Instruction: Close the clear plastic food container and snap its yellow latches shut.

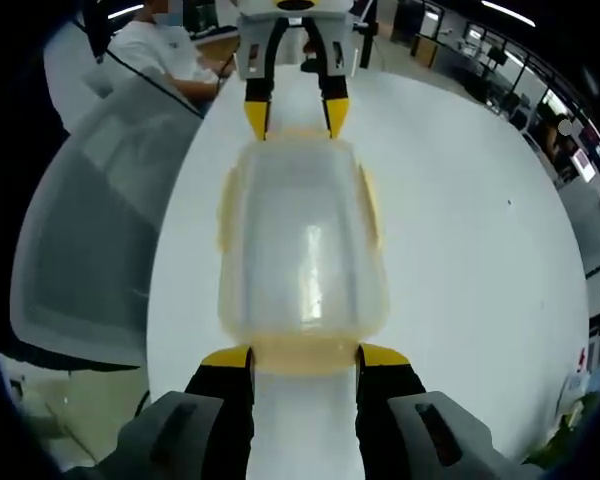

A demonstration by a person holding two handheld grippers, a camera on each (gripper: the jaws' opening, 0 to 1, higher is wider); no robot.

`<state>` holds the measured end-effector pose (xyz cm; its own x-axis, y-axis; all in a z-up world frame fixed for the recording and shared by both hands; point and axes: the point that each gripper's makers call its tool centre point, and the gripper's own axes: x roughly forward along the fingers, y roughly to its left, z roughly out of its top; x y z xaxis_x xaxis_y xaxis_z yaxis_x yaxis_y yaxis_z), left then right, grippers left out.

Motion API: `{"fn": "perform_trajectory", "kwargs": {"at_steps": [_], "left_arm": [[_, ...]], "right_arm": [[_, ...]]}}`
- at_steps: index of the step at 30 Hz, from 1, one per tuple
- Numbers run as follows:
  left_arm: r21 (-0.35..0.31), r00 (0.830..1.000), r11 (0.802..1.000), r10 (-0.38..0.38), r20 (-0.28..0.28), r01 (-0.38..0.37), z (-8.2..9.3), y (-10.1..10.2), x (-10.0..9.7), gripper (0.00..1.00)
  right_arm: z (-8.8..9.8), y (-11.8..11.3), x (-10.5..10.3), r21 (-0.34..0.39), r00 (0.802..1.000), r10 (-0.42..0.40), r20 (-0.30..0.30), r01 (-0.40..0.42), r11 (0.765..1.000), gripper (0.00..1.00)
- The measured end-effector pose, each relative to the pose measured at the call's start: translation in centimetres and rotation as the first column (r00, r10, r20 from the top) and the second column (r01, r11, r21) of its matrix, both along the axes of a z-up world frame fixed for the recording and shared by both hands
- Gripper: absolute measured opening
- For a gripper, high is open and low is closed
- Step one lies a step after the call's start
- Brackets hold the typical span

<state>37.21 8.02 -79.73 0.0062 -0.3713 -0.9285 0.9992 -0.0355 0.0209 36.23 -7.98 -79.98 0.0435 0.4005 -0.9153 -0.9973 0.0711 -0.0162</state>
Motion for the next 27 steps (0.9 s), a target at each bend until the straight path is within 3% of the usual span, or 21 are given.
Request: {"fn": "perform_trajectory", "kwargs": {"at_steps": [27], "left_arm": [[0.018,1.0,1.0,0.005,-0.022,-0.005,-0.79,0.01,-0.63,0.39]], "right_arm": [[-0.45,0.01,-0.4,0.01,1.0,0.013,-0.015,-0.013,1.0,0.38]]}}
